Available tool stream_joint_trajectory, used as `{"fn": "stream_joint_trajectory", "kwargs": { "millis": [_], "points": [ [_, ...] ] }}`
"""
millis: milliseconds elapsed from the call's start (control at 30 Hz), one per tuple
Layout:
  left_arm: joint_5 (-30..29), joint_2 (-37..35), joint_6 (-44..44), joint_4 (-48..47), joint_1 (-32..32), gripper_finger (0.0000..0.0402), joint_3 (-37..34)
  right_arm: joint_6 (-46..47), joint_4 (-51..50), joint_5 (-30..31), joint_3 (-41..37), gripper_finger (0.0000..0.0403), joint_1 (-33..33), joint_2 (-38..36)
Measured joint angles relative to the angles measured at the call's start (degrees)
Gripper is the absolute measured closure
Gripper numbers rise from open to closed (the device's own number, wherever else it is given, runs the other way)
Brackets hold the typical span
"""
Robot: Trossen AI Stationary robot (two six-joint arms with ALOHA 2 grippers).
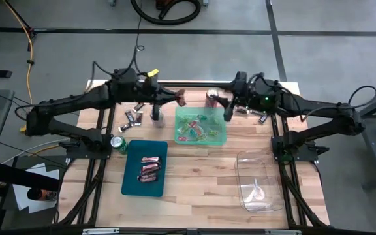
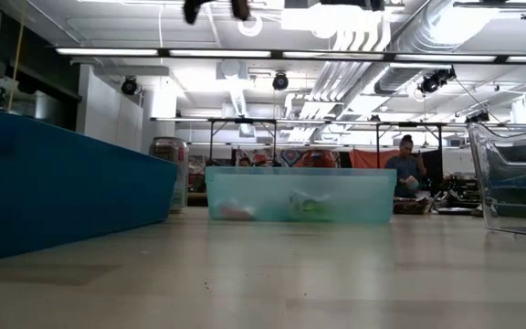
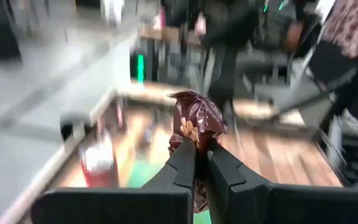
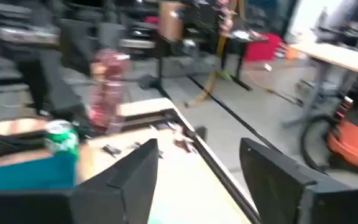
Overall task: Organize candy in baskets
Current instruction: Put the brown red chocolate into the blue bin
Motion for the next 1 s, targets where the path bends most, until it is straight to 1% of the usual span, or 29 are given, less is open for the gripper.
{"fn": "stream_joint_trajectory", "kwargs": {
  "millis": [100,167,267,333,400,500,600,700,867,1000],
  "points": [
    [-0.2,-3.0,-4.3,-13.6,-0.9,0.0401,0.0,2.2,-3.8,1.9,0.0,0.0165,-1.3,-0.7],
    [-2.6,-4.0,-7.6,-25.5,-3.4,0.0401,0.0,4.0,-6.3,2.1,0.0,0.0161,-2.2,-0.8],
    [-8.2,-4.0,-13.3,-41.4,-9.8,0.0401,0.0,5.4,-9.5,2.1,0.0,0.0160,-3.5,-0.3],
    [-11.2,-3.6,-17.8,-46.8,-15.2,0.0402,-0.1,5.5,-11.0,2.0,0.0,0.0160,-4.3,0.1],
    [-13.0,-3.6,-22.0,-47.5,-20.9,0.0401,-2.0,5.3,-11.2,1.9,0.0,0.0160,-4.8,0.5],
    [-13.4,-3.5,-27.4,-44.4,-28.1,0.0401,-7.5,5.2,-11.2,1.9,0.0,0.0160,-5.6,0.7],
    [-13.4,-2.9,-27.5,-38.6,-32.5,0.0401,-13.6,5.1,-11.4,1.7,0.0,0.0160,-6.3,1.0],
    [-15.1,-1.5,-23.7,-34.0,-32.0,0.0401,-17.7,5.2,-11.2,1.5,0.0,0.0160,-6.8,0.8],
    [-19.9,2.5,-12.9,-33.3,-27.9,0.0401,-18.6,5.5,-11.2,0.9,0.0,0.0160,-7.0,0.9],
    [-18.6,7.3,-3.0,-32.6,-25.8,0.0401,-18.5,6.7,-11.2,0.9,0.0,0.0160,-7.0,0.9]
  ]
}}
